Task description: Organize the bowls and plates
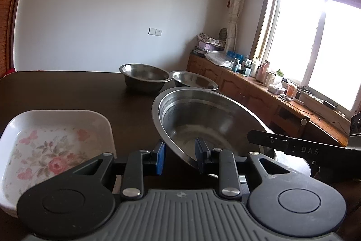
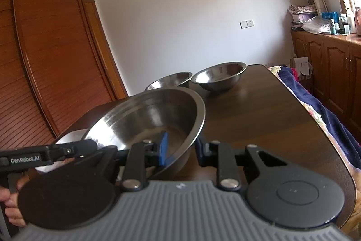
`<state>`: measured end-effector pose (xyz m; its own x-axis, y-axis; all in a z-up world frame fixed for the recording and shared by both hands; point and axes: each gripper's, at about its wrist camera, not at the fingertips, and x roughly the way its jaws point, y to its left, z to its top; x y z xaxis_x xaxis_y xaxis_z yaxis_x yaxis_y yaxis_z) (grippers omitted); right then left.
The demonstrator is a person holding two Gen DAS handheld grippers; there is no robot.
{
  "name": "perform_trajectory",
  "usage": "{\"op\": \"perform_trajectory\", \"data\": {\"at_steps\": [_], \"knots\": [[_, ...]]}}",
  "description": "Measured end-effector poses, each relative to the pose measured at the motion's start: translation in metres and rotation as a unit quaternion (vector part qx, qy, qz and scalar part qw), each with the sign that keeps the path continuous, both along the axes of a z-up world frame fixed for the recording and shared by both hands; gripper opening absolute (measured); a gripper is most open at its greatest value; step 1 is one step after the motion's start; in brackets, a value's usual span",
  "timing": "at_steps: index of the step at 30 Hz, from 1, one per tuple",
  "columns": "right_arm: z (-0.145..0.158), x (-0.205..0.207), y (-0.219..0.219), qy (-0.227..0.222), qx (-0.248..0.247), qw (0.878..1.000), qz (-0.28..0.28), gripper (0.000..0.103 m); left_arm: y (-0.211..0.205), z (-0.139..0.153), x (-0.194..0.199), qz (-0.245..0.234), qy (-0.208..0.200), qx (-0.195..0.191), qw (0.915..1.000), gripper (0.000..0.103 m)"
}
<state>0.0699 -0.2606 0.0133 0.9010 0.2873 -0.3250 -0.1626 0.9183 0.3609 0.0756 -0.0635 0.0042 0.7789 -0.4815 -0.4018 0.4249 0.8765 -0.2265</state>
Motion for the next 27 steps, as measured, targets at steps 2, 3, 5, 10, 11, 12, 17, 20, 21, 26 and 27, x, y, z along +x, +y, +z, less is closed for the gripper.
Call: {"op": "perform_trajectory", "data": {"at_steps": [2,3,5,10,11,12,17,20,21,26,27], "knots": [[-0.001,-0.001,0.002,0.001,-0.001,1.0,0.003,0.028,0.001,-0.002,-0.001,0.003,0.001,0.0,1.0,0.059],[-0.002,-0.001,0.002,0.002,-0.002,1.0,0.004,0.028,0.002,-0.003,-0.001,0.004,-0.001,-0.001,1.0,0.059],[-0.004,0.0,0.003,0.004,0.0,1.0,0.007,0.028,0.003,-0.002,-0.001,0.006,-0.001,-0.001,1.0,0.059],[-0.004,0.004,0.006,0.003,-0.001,1.0,0.007,0.028,0.004,-0.003,-0.001,0.009,-0.002,0.0,1.0,0.059],[-0.004,0.004,0.006,0.002,-0.001,1.0,0.008,0.028,0.004,-0.004,-0.001,0.01,-0.002,-0.001,0.9999,0.059],[-0.004,0.003,0.007,0.002,0.0,1.0,0.008,0.028,0.004,-0.004,-0.001,0.01,-0.002,-0.002,0.9999,0.059],[-0.004,0.004,0.009,0.001,-0.001,1.0,0.01,0.029,0.005,-0.004,-0.002,0.017,-0.005,0.001,0.9998,0.061],[-0.004,0.004,0.012,-0.001,-0.009,1.0,0.011,0.03,0.006,-0.004,-0.001,0.021,-0.005,-0.001,0.9998,0.061],[-0.004,0.004,0.013,0.0,-0.011,1.0,0.011,0.031,0.006,-0.004,-0.003,0.023,-0.006,-0.002,0.9997,0.062],[-0.003,0.003,0.014,-0.002,-0.018,1.0,0.008,0.039,0.007,-0.001,-0.004,0.033,-0.02,0.012,0.9992,0.068],[-0.002,0.002,0.015,-0.005,-0.023,1.0,0.004,0.041,0.008,-0.001,-0.004,0.034,-0.022,0.013,0.9991,0.069]]}}
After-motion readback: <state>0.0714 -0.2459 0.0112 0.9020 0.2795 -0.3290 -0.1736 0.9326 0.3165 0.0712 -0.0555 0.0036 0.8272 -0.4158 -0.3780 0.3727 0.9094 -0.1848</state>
